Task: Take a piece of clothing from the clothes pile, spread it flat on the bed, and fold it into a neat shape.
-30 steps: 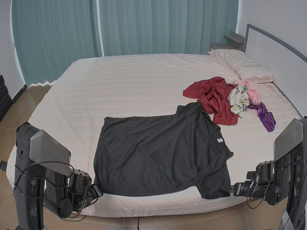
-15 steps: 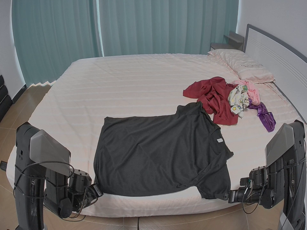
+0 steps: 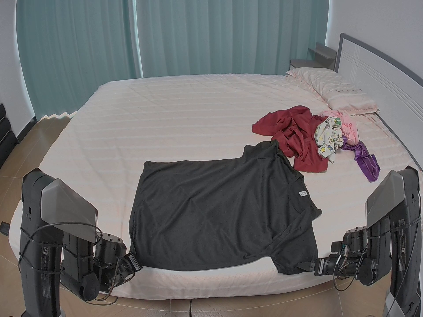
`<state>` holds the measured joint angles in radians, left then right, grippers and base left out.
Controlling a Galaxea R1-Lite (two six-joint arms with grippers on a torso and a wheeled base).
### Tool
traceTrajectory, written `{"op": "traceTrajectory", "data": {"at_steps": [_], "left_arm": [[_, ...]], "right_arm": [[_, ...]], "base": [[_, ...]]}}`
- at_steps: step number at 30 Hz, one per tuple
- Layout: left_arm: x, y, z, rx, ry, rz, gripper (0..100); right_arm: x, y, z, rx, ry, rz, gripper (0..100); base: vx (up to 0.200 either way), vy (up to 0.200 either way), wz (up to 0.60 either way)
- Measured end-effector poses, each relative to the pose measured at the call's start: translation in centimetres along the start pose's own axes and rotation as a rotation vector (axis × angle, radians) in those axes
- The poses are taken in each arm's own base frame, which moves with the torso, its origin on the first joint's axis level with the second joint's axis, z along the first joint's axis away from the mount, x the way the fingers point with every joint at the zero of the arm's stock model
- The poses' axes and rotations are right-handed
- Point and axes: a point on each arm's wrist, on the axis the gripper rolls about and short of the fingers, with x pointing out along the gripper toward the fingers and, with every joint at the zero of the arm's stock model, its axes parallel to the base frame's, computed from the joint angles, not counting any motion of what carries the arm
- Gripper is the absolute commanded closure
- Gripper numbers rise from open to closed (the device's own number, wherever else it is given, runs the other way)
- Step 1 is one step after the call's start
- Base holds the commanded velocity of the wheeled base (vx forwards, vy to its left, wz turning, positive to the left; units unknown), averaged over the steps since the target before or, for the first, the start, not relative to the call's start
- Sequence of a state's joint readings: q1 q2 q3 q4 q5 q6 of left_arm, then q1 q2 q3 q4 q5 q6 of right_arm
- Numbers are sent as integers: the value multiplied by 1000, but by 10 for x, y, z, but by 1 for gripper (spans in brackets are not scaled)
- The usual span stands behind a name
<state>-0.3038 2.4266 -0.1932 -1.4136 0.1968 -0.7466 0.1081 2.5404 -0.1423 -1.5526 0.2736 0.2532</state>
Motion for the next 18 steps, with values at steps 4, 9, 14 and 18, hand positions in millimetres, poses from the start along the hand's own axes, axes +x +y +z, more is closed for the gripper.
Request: {"op": "traceTrajectory", "data": {"at_steps": [4, 9, 14, 18], "left_arm": [[0, 0, 0, 0, 0, 0, 100], [0, 0, 0, 0, 0, 0, 100], [0, 0, 0, -1, 0, 0, 100], [0, 0, 0, -2, 1, 1, 100]], "right_arm": [[-1, 0, -1, 2, 5, -1, 100], [-7, 0, -5, 9, 26, -2, 100], [-17, -1, -9, 24, 50, -12, 100], [-26, 0, -11, 35, 59, -20, 100]], "base": [[0, 0, 0], [0, 0, 0], [0, 0, 0], [0, 0, 0]]}}
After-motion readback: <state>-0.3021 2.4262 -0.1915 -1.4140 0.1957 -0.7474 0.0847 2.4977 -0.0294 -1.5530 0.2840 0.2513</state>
